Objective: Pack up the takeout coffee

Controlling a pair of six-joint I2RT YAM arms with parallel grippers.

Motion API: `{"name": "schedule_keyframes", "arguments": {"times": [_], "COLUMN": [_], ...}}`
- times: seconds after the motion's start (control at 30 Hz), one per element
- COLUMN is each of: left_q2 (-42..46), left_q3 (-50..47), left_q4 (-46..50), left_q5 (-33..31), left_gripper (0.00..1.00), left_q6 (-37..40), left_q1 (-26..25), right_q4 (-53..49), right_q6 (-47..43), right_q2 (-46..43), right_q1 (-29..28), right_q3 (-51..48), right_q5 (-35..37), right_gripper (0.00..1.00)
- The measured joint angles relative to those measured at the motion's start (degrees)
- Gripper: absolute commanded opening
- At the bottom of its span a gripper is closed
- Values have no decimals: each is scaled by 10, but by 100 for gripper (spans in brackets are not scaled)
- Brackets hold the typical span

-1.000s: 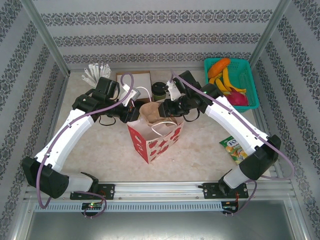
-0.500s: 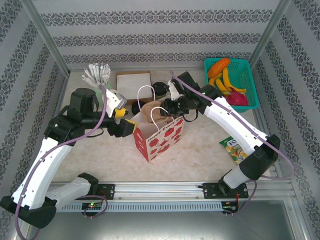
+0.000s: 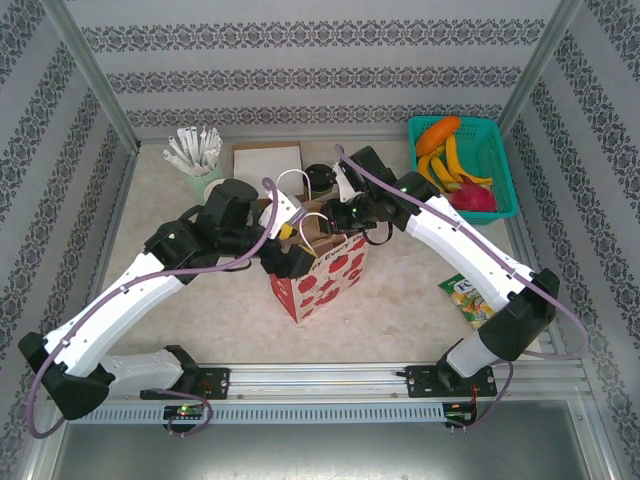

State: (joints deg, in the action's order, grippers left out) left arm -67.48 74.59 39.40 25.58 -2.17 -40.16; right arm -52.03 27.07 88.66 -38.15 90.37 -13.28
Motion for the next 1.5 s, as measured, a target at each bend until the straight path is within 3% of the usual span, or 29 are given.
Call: {"name": "schedule_keyframes", "arguments": {"times": [0.07, 0.17, 0.4, 0.67, 0.83, 1.27, 1.37, 1.4, 1.5], "left_q2": [-4, -4, -16, -21, -22, -64, -88, -95, -101], "left_q3": [0, 6, 34, 50, 69, 125, 138, 142, 147], "left_q4": [-14, -31, -52, -23, 30, 119, 117, 116, 113], "left_q5": [-5, -6, 23, 90, 146, 205, 209, 209, 205], "left_gripper": [81, 70, 31, 0, 0, 1, 9, 16, 53], "left_q6": [4, 22, 88, 153, 219, 368, 371, 371, 367], "left_q1": [-2, -3, -3, -3, -16, -54, -58, -58, -59], "right_q4": [0, 0, 0, 0, 0, -4, -10, -13, -23], "right_q6": [0, 0, 0, 2, 12, 30, 30, 29, 24], "right_q2": [0, 0, 0, 0, 0, 0, 0, 0, 0], "right_q1": [0, 0, 0, 0, 0, -3, -10, -12, -15], "right_q3": [0, 0, 0, 0, 0, 0, 0, 0, 0], "right_q5": [3, 4, 6, 10, 8, 2, 9, 12, 23], "right_gripper": [32, 32, 32, 32, 32, 32, 32, 32, 32]}}
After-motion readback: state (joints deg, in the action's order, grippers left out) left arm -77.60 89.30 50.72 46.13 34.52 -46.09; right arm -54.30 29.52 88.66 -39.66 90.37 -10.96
